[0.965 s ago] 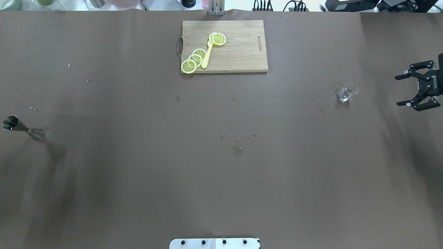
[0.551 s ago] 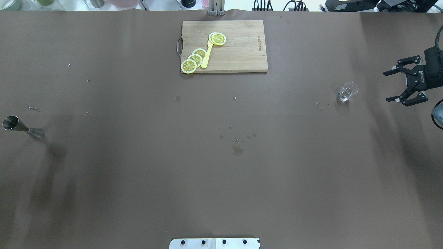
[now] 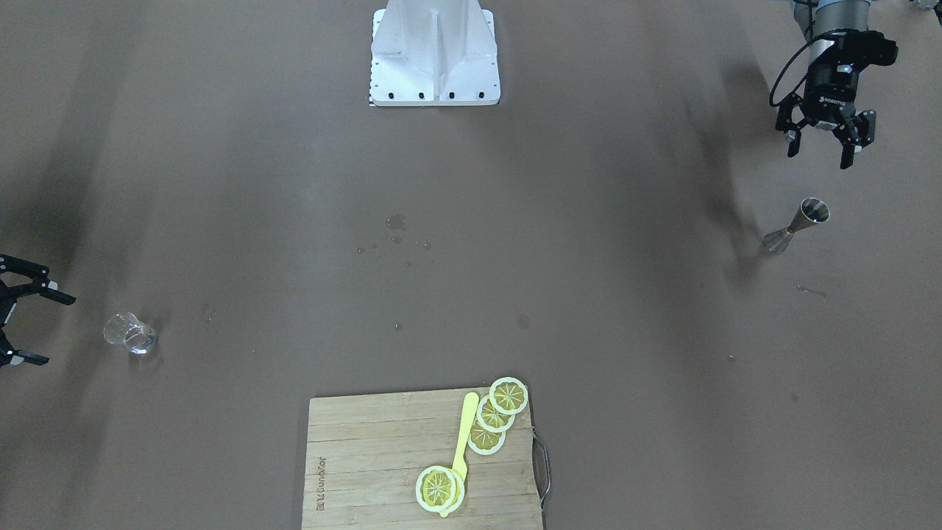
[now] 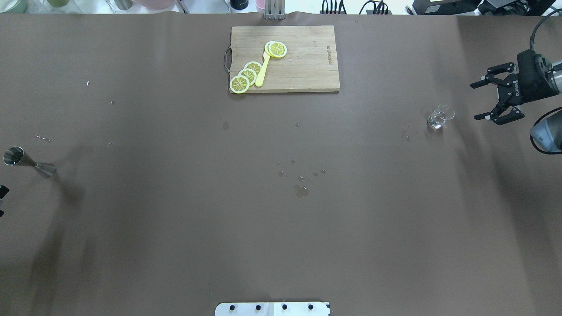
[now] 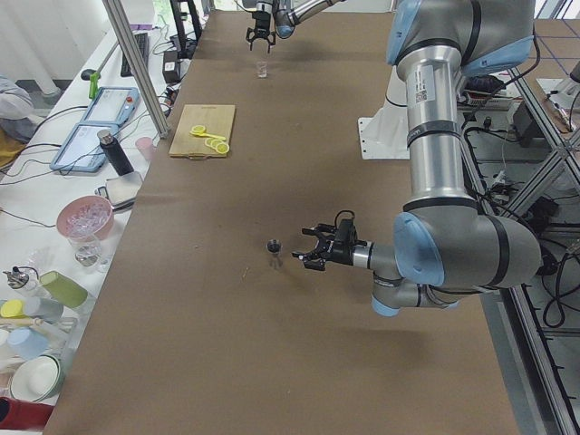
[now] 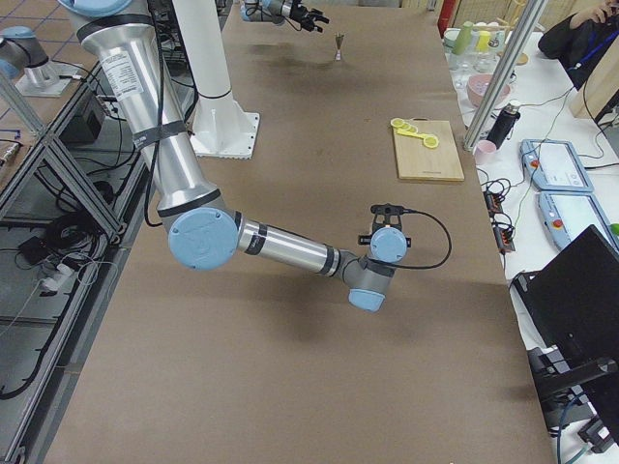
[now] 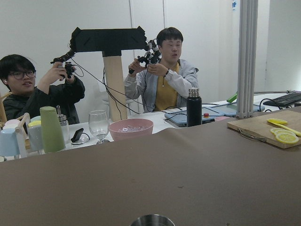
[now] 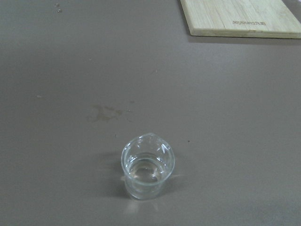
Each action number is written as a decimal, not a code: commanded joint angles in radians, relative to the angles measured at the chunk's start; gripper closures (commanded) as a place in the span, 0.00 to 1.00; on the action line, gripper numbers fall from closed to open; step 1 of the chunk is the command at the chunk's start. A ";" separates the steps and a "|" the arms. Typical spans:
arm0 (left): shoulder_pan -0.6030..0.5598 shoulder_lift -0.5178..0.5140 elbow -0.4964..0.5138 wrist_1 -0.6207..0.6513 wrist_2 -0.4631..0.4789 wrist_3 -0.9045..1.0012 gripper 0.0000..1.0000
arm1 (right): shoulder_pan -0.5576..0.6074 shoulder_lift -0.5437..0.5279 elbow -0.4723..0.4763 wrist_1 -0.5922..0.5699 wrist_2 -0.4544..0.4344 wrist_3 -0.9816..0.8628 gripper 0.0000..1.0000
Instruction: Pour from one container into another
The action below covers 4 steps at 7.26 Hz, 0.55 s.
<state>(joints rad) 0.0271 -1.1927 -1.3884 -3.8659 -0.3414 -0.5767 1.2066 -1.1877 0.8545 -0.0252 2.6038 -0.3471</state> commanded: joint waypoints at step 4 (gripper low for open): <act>0.154 0.010 -0.001 0.131 0.179 -0.155 0.10 | -0.079 0.025 -0.009 -0.001 -0.053 0.046 0.00</act>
<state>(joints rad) 0.1802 -1.1902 -1.3565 -3.8054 -0.1709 -0.6971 1.1438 -1.1630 0.8457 -0.0264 2.5625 -0.3165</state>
